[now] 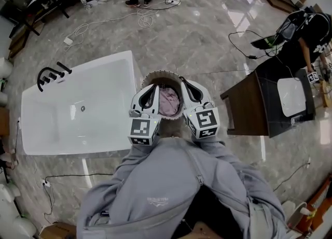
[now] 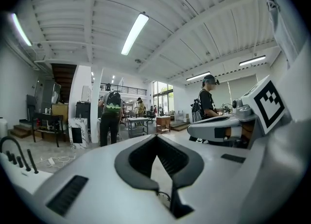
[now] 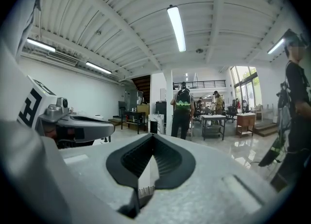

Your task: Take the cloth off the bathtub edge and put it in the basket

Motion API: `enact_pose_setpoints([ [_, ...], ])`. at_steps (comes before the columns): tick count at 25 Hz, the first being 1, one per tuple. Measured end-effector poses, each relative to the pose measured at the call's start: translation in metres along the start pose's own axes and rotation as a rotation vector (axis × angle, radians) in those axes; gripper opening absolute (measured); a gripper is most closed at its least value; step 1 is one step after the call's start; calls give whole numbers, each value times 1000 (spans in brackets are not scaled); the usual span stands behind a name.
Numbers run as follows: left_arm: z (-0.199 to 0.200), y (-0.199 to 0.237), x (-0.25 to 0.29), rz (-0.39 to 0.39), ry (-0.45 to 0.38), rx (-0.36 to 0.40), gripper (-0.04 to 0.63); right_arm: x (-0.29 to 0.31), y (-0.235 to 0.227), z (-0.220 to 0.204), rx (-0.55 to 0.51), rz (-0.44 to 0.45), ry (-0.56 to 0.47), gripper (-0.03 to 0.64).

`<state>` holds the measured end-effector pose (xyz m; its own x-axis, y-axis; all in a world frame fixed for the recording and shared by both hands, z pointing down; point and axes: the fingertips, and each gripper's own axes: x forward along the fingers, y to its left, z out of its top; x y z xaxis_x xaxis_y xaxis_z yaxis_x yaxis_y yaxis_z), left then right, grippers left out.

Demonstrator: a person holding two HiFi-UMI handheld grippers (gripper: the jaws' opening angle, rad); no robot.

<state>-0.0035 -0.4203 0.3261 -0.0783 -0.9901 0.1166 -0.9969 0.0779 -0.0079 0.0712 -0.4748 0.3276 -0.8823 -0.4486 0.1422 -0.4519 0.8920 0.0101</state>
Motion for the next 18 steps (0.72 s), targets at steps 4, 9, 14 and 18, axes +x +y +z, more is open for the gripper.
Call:
enact_pose_setpoints([
  [4,4,-1,-3,1,-9,10,6,-2,2,0,4,3,-4,5],
  [9,9,2,-2,1,-17,15,5,3,7,1,1,7,0,5],
  [14,12,-1,-2,10,-21,21,6,1,5,0,-5,10,-5,5],
  [18,11,-3,4,2,-26,28,6,3,0,-4,-4,10,-5,5],
])
